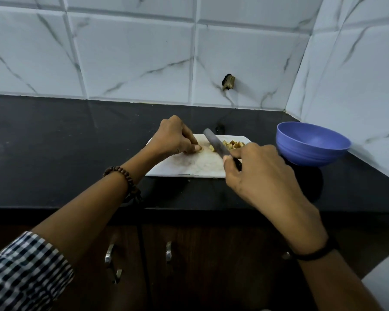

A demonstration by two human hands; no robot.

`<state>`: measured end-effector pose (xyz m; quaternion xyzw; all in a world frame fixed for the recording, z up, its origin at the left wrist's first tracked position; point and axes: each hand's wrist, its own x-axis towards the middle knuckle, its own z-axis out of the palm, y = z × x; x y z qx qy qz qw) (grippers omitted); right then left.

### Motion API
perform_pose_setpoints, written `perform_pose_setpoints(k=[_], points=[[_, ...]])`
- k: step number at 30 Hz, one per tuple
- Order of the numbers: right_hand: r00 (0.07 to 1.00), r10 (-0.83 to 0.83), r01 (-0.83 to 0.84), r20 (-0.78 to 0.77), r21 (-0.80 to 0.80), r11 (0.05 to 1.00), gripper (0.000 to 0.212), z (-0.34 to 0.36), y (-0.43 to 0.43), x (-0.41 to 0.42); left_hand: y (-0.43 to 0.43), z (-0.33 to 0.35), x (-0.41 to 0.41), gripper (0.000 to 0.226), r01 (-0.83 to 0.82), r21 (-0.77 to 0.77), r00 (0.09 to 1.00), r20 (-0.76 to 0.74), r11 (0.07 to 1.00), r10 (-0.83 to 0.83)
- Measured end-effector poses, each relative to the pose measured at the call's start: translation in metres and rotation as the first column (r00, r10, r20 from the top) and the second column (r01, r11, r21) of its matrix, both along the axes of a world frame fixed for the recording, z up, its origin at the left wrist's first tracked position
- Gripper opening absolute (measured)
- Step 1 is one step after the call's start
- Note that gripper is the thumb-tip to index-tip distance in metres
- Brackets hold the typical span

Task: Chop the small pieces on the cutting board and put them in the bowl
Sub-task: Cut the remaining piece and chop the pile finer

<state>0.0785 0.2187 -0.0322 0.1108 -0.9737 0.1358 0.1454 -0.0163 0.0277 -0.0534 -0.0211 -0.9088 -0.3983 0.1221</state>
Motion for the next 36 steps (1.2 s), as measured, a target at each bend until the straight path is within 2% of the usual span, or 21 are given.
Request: perform_pose_setpoints(k=[7, 18, 24, 29, 36], points=[[0.998, 0.058, -0.054, 0.040, -0.078, 0.995, 0.035, -0.023, -0.019, -0.018, -0.001, -0.001, -0.001, 0.011, -0.022, 0.039, 1.000, 0.007, 0.999, 0.022], [0.997, 0.059, -0.054, 0.059, -0.073, 0.996, 0.034, -0.026, -0.028, -0.023, 0.000, -0.004, -0.003, 0.010, -0.038, 0.053, 0.999, 0.003, 0.998, 0.037], [0.998, 0.033, -0.033, 0.058, -0.011, 0.999, 0.020, -0.019, -0.040, -0.025, 0.003, -0.003, -0.002, 0.011, -0.051, 0.041, 0.998, -0.020, 0.998, 0.052], [0.996, 0.062, -0.066, 0.059, 0.073, 0.995, 0.021, -0.012, -0.048, -0.023, 0.004, -0.003, -0.001, 0.015, -0.063, 0.018, 0.997, -0.035, 0.998, 0.064], [0.980, 0.066, -0.093, 0.189, 0.142, 0.985, 0.026, -0.010, -0.043, -0.013, 0.002, -0.005, -0.006, 0.013, -0.066, -0.014, 0.997, -0.048, 0.998, 0.066]])
